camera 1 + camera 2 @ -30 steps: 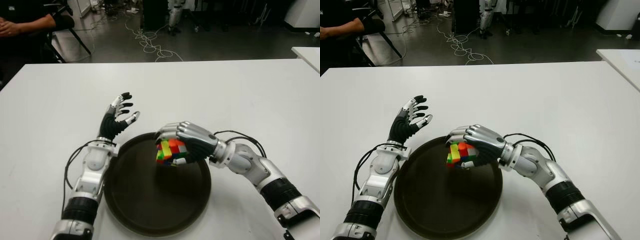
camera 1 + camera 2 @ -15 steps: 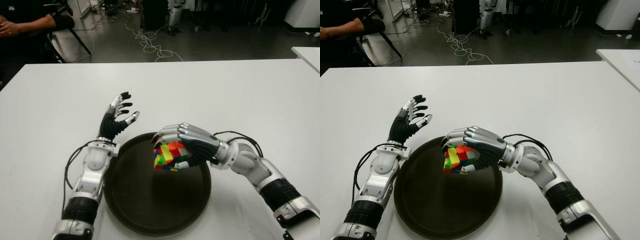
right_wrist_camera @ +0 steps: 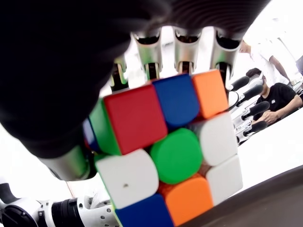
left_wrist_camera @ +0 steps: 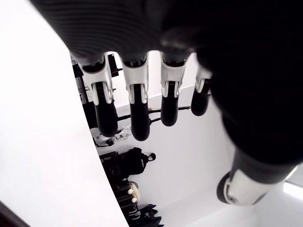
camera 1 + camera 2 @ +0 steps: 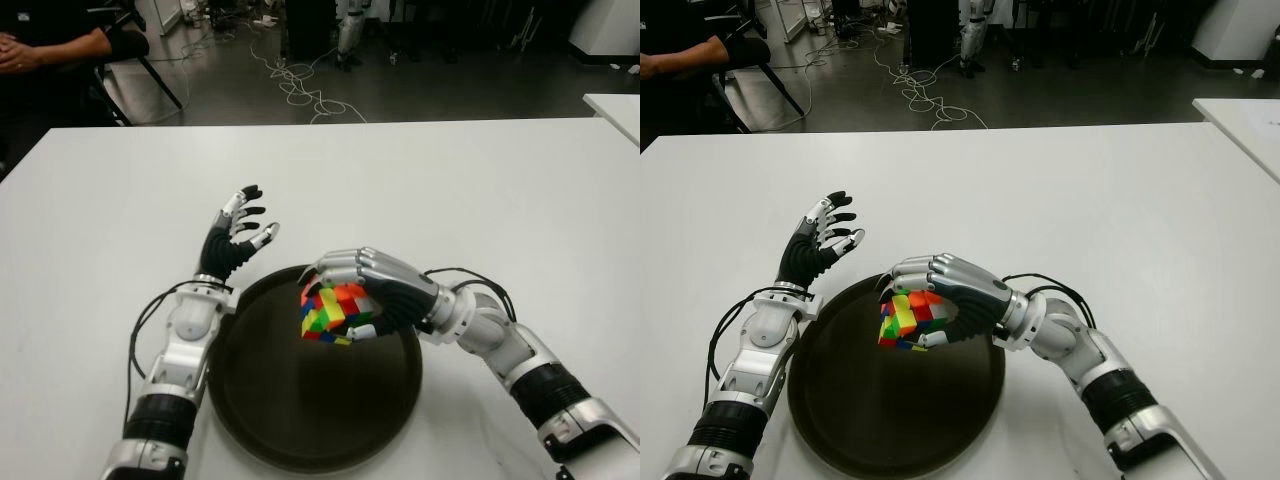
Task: Pick up the Rubik's Cube and put it in the plate
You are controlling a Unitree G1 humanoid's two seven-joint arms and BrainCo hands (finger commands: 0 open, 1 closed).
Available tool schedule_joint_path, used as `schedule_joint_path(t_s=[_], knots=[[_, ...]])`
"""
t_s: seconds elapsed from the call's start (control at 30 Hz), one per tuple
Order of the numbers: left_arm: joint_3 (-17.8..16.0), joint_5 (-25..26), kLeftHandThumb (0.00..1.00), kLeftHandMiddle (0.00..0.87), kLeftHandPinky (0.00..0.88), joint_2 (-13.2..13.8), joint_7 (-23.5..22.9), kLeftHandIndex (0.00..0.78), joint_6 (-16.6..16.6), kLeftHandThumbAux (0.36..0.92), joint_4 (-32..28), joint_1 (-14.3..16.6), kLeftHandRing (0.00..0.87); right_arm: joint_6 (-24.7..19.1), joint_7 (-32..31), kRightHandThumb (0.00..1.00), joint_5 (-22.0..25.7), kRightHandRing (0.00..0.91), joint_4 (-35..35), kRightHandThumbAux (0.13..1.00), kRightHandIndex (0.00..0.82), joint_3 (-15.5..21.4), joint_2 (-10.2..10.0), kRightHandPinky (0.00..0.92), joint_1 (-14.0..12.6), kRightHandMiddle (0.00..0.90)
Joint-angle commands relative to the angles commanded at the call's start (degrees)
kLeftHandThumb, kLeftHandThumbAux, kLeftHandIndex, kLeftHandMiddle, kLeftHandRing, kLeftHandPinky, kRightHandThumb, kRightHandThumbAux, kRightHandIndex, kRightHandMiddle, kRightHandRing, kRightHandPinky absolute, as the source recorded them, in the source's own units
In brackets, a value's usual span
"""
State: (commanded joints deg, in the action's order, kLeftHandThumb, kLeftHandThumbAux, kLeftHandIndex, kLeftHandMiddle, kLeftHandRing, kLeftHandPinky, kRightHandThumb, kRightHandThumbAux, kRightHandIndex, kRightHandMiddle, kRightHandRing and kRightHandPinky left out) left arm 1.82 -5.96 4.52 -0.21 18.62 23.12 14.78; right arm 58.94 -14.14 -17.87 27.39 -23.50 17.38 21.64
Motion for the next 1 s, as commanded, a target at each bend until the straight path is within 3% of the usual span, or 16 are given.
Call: schedule_joint_path(t_s=[0.03, 0.13, 0.43, 0.8, 1.0], knots=[[0.01, 0.05, 0.146, 0.163, 0.245, 0.00, -0.05, 0.129, 0.10, 0.667, -0.02, -0.01, 0.199, -0.34, -0.30, 0.125, -0.02, 0.048, -0.14, 0.782, 0.063, -0.05, 0.12, 0.074, 0.01, 0.046], [-0.01, 0.31, 0.151, 0.164, 0.252, 0.00, -0.43, 0.130, 0.43, 0.667, -0.06, -0.05, 0.202, -1.27, -1.41, 0.041, 0.28, 0.015, -0.55, 0.716, 0.020, -0.22, 0.41, 0.027, 0.04, 0.015], [-0.25, 1.15, 0.159, 0.169, 0.225, -0.47, -0.97, 0.137, 0.00, 0.665, -0.75, -0.26, 0.193, -1.80, -0.88, 0.001, -1.50, 0.000, -1.02, 0.535, 0.000, 0.48, 0.32, 0.000, -0.40, 0.000], [-0.40, 1.06, 0.164, 0.166, 0.254, -0.90, -0.56, 0.131, -1.91, 0.657, -2.41, -0.68, 0.205, -1.52, 0.91, 0.000, -4.44, 0.000, -0.65, 0.490, 0.000, 1.32, 0.13, 0.000, -0.35, 0.000], [-0.36, 1.06, 0.160, 0.157, 0.226, -0.87, -0.79, 0.131, -2.52, 0.661, -3.01, -0.87, 0.190, -1.92, 1.23, 0.000, -5.40, 0.000, -0.77, 0.489, 0.000, 1.43, 0.19, 0.000, -0.45, 0.000]])
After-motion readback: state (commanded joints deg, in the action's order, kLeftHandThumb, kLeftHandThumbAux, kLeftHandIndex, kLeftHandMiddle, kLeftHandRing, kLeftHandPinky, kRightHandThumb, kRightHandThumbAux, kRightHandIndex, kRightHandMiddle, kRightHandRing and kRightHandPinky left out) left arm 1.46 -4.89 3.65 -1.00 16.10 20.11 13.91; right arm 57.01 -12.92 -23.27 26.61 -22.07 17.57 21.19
